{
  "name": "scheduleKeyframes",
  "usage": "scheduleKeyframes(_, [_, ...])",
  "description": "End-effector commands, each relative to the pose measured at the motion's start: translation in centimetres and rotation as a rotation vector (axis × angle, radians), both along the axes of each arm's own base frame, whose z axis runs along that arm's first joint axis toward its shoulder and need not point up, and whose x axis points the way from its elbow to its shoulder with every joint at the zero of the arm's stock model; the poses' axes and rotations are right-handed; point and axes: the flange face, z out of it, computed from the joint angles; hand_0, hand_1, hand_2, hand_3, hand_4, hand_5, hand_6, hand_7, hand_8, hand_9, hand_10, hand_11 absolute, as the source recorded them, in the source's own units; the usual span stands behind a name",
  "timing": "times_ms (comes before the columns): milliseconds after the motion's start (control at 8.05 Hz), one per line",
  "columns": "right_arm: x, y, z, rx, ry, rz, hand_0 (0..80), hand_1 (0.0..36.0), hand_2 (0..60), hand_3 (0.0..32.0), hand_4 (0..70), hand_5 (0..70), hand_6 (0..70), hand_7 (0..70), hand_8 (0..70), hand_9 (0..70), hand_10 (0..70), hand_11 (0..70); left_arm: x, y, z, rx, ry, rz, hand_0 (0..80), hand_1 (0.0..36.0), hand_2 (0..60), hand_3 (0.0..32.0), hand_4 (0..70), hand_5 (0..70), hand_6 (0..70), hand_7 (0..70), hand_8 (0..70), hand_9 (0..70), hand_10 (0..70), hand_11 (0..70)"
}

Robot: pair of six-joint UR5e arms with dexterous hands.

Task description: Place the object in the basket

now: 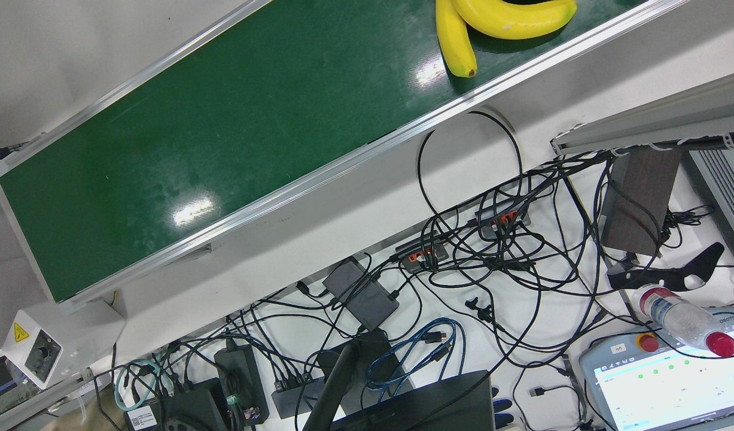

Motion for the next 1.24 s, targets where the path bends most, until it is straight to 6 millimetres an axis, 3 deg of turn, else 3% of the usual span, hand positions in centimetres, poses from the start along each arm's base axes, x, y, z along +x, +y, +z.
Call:
scheduleKeyframes(0, [0.0,0.0,0.0,0.0,0.0,-0.001,0.0,0.0,0.0,0.0,0.0,0.0,0.0,0.0,0.0,0.0,0.0,0.0,1.1,0.3,0.0,0.003,-0.009,0.015,55.6,13.8,0.0,6.2,6.9,3.7,0.0,2.2,5.3,7.3,1.9,4.8])
scheduleKeyframes(124, [0.0,0.0,0.0,0.0,0.0,0.001,0.0,0.0,0.0,0.0,0.0,0.0,0.0,0.0,0.0,0.0,0.0,0.0,2.8,0.6,-0.2,0.005,-0.022,0.038,55.5,13.4,0.0,6.6,6.8,4.5,0.0,2.1,5.4,7.5,1.8,4.6])
scheduleKeyframes(870, [0.0,0.0,0.0,0.0,-0.001,0.001,0.0,0.0,0.0,0.0,0.0,0.0,0.0,0.0,0.0,0.0,0.0,0.0,3.3,0.6,-0.5,0.013,-0.043,0.039,55.8,13.9,0.0,3.4,8.9,5.7,0.0,2.6,5.7,7.8,1.9,4.7])
scheduleKeyframes(1118, [0.0,0.0,0.0,0.0,0.0,0.001,0.0,0.0,0.0,0.0,0.0,0.0,0.0,0.0,0.0,0.0,0.0,0.0,3.3,0.6,-0.8,0.01,-0.047,0.039,57.5,15.2,0.0,6.2,6.9,6.3,0.0,2.5,5.6,7.7,1.4,4.1])
